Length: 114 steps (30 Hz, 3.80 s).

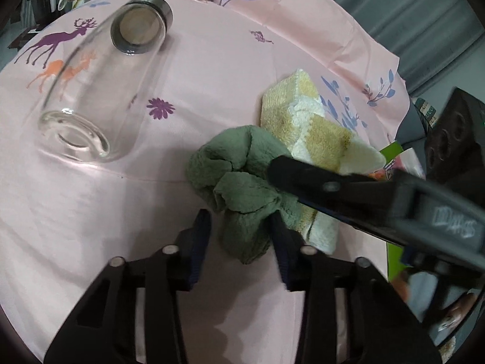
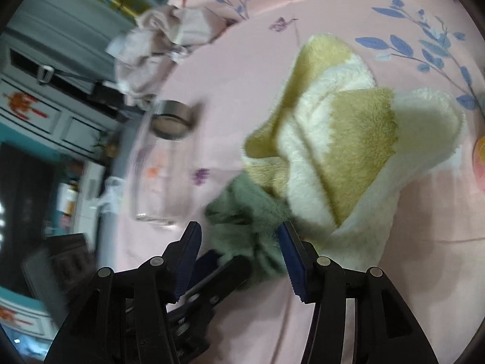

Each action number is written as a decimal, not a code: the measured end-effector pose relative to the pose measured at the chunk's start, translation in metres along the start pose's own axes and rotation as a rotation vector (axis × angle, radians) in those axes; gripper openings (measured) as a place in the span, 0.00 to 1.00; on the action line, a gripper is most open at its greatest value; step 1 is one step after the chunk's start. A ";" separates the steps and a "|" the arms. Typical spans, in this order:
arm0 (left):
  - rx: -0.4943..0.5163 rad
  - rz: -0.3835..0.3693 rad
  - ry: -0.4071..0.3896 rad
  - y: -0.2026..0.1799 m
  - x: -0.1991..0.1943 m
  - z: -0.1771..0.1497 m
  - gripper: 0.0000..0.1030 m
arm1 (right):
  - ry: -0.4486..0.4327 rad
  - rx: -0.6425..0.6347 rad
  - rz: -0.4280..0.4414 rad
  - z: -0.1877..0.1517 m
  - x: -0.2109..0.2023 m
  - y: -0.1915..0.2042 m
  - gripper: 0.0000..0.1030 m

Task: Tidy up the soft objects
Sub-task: 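Lift the green towel and drop it into the box with the right gripper, then move the right gripper to the yellow-white towel and grasp it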

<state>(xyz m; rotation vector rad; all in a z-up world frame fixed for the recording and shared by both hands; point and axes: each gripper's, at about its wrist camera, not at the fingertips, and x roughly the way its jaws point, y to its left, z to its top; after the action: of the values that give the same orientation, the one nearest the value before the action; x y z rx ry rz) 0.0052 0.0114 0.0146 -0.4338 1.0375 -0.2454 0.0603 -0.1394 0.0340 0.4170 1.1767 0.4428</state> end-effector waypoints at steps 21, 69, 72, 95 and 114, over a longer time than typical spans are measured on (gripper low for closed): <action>0.289 -0.074 -0.298 -0.088 -0.071 -0.011 0.11 | -0.221 -0.087 0.111 -0.017 -0.084 0.019 0.29; 0.734 -0.459 -0.001 -0.347 0.065 -0.054 0.32 | -0.730 0.556 -0.278 -0.058 -0.259 -0.224 0.29; 0.719 -0.451 -0.024 -0.341 0.054 -0.051 0.44 | -0.751 0.552 -0.296 -0.061 -0.264 -0.220 0.29; 0.383 -0.062 -0.300 -0.140 -0.079 -0.007 0.91 | -0.721 0.179 -0.289 -0.035 -0.244 -0.089 0.87; 0.047 0.136 -0.249 0.004 -0.059 0.008 0.90 | -0.199 0.034 -0.420 0.024 -0.004 -0.017 0.87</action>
<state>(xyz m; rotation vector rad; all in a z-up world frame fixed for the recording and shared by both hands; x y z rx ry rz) -0.0166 0.0404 0.0617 -0.3399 0.8118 -0.0908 0.0835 -0.1581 0.0363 0.2271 1.0437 0.0160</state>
